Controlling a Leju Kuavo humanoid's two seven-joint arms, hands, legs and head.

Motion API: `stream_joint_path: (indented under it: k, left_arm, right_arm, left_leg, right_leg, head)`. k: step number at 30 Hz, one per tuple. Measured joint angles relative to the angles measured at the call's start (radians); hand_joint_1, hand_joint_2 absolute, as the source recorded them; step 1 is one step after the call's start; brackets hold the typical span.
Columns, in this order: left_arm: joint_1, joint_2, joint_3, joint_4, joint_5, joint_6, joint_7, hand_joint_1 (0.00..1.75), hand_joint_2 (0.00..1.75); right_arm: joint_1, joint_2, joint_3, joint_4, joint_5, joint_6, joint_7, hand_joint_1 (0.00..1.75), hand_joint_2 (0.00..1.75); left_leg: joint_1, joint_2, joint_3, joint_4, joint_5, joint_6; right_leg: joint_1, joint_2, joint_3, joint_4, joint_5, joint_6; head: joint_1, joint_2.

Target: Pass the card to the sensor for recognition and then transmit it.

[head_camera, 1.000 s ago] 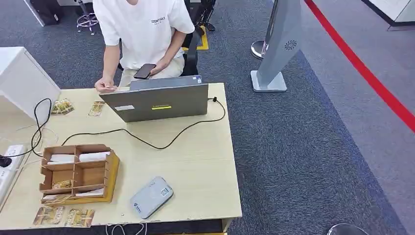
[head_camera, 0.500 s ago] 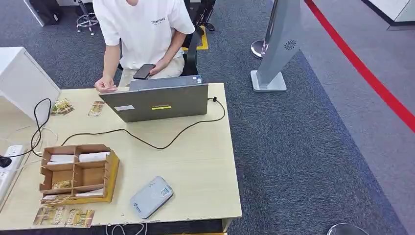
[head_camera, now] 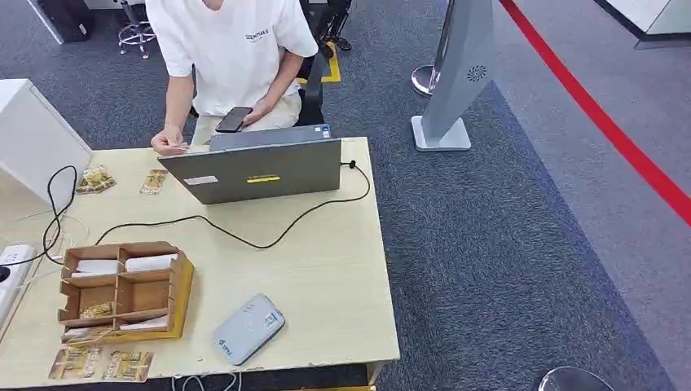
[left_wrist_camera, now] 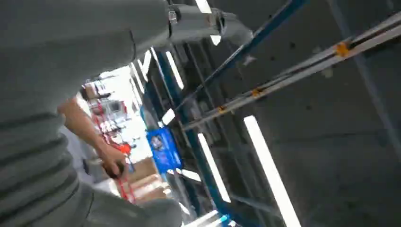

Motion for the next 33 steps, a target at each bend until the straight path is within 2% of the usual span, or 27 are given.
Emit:
stream_joint_path:
  k: [1, 3, 4, 5, 6, 7, 9, 10, 11, 12, 14, 18, 21, 27, 33]
  left_arm:
    - [-0.015, 0.021, -0.116, 0.014, -0.055, -0.005, 0.001, 0.00, 1.75]
    - [-0.076, 0.052, -0.259, 0.112, -0.158, -0.076, 0.003, 0.00, 1.75]
    - [-0.119, 0.073, -0.295, 0.178, -0.216, -0.104, 0.019, 0.00, 1.75]
    - [-0.173, 0.103, -0.312, 0.266, -0.310, -0.118, 0.063, 0.00, 1.75]
    - [-0.253, 0.150, -0.328, 0.410, -0.459, -0.124, 0.155, 0.00, 1.75]
    - [-0.343, 0.210, -0.360, 0.591, -0.625, -0.148, 0.317, 0.00, 1.75]
    - [-0.533, 0.341, -0.463, 0.913, -0.896, -0.268, 0.657, 0.00, 1.75]
    - [-0.609, 0.390, -0.509, 1.038, -0.980, -0.297, 0.762, 0.00, 1.75]
    - [-0.670, 0.436, -0.548, 1.153, -1.022, -0.304, 0.826, 0.00, 1.75]
    - [-0.724, 0.473, -0.579, 1.251, -1.019, -0.303, 0.835, 0.00, 1.75]
    - [-0.789, 0.517, -0.623, 1.389, -1.016, -0.296, 0.816, 0.00, 1.75]
    - [-0.835, 0.565, -0.669, 1.543, -1.010, -0.294, 0.810, 0.00, 1.75]
    - [-0.846, 0.585, -0.691, 1.594, -1.002, -0.296, 0.812, 0.00, 1.75]
    - [-0.848, 0.607, -0.714, 1.632, -0.993, -0.293, 0.820, 0.00, 1.75]
    - [-0.846, 0.611, -0.723, 1.648, -0.988, -0.290, 0.823, 0.00, 1.75]
  right_arm:
    - [-0.004, 0.001, 0.009, -0.001, 0.003, 0.003, 0.005, 0.00, 1.75]
    - [-0.009, 0.003, 0.024, -0.001, 0.011, 0.005, 0.017, 0.00, 1.75]
    - [-0.010, 0.004, 0.029, -0.001, 0.014, 0.006, 0.024, 0.00, 1.75]
    - [-0.012, 0.007, 0.033, -0.002, 0.014, 0.006, 0.034, 0.00, 1.75]
    - [-0.015, 0.008, 0.040, -0.002, 0.014, 0.010, 0.044, 0.00, 1.75]
    - [-0.020, 0.009, 0.046, -0.002, 0.014, 0.017, 0.054, 0.00, 1.75]
    - [-0.032, 0.010, 0.054, -0.003, 0.016, 0.031, 0.079, 0.00, 1.75]
    - [-0.035, 0.010, 0.058, -0.003, 0.016, 0.034, 0.086, 0.00, 1.75]
    - [-0.036, 0.010, 0.062, -0.003, 0.016, 0.037, 0.087, 0.00, 1.75]
    - [-0.034, 0.010, 0.067, -0.003, 0.016, 0.037, 0.087, 0.00, 1.75]
    - [-0.027, 0.010, 0.071, -0.003, 0.016, 0.037, 0.087, 0.00, 1.75]
    - [-0.027, 0.010, 0.076, -0.003, 0.016, 0.037, 0.086, 0.00, 1.75]
    - [-0.028, 0.010, 0.076, -0.003, 0.016, 0.037, 0.086, 0.00, 1.75]
    - [-0.029, 0.010, 0.082, -0.003, 0.016, 0.037, 0.085, 0.00, 1.75]
    - [-0.029, 0.010, 0.089, -0.003, 0.014, 0.037, 0.086, 0.00, 1.75]
  left_leg:
    - [0.000, -0.002, 0.000, 0.000, 0.001, 0.000]
    - [0.000, -0.008, 0.001, 0.000, 0.005, 0.001]
    - [-0.001, -0.011, 0.000, 0.000, 0.006, -0.001]
    - [-0.001, -0.013, 0.000, 0.000, 0.009, -0.001]
    - [-0.001, -0.017, -0.001, -0.001, 0.013, -0.003]
    - [0.000, -0.020, -0.002, -0.001, 0.016, -0.004]
    - [0.003, -0.020, -0.010, -0.001, 0.022, -0.010]
    - [0.004, -0.018, -0.013, -0.001, 0.024, -0.012]
    - [0.004, -0.013, -0.016, -0.001, 0.026, -0.013]
    - [0.004, -0.006, -0.017, -0.002, 0.026, -0.012]
    - [0.004, 0.002, -0.017, -0.002, 0.026, -0.012]
    - [0.004, 0.003, -0.018, -0.002, 0.025, -0.013]
    - [0.004, 0.000, -0.020, -0.002, 0.025, -0.013]
    - [0.004, 0.000, -0.020, -0.002, 0.025, -0.013]
    - [0.004, 0.000, -0.021, -0.002, 0.025, -0.013]
  right_leg:
    - [0.000, -0.002, 0.001, 0.000, 0.000, 0.000]
    - [0.000, -0.008, 0.002, 0.001, 0.001, 0.001]
    - [0.000, -0.011, 0.000, 0.000, 0.001, 0.000]
    - [0.000, -0.014, -0.001, 0.000, 0.002, 0.000]
    - [0.000, -0.016, -0.001, 0.001, 0.003, -0.002]
    - [0.000, -0.019, -0.003, 0.002, 0.005, -0.003]
    - [0.003, -0.019, -0.009, 0.005, 0.012, -0.008]
    - [0.004, -0.018, -0.011, 0.007, 0.016, -0.011]
    - [0.004, -0.011, -0.016, 0.008, 0.019, -0.013]
    - [0.004, -0.004, -0.019, 0.009, 0.021, -0.012]
    - [0.003, 0.004, -0.021, 0.009, 0.022, -0.012]
    - [0.003, 0.005, -0.023, 0.009, 0.021, -0.011]
    - [0.003, 0.002, -0.024, 0.009, 0.020, -0.012]
    - [0.003, 0.002, -0.024, 0.009, 0.020, -0.012]
    - [0.003, 0.001, -0.024, 0.009, 0.020, -0.012]
  head:
    - [-0.001, 0.000]
    - [-0.001, 0.000]
    - [-0.001, 0.000]
    - [0.000, 0.000]
    - [0.000, 0.000]
    - [-0.002, 0.000]
    - [-0.002, 0.000]
    - [0.000, 0.000]
    - [-0.002, 0.000]
    - [-0.002, 0.000]
    - [-0.003, 0.000]
    - [-0.003, 0.000]
    - [-0.003, 0.000]
    - [-0.003, 0.000]
    - [-0.003, 0.000]
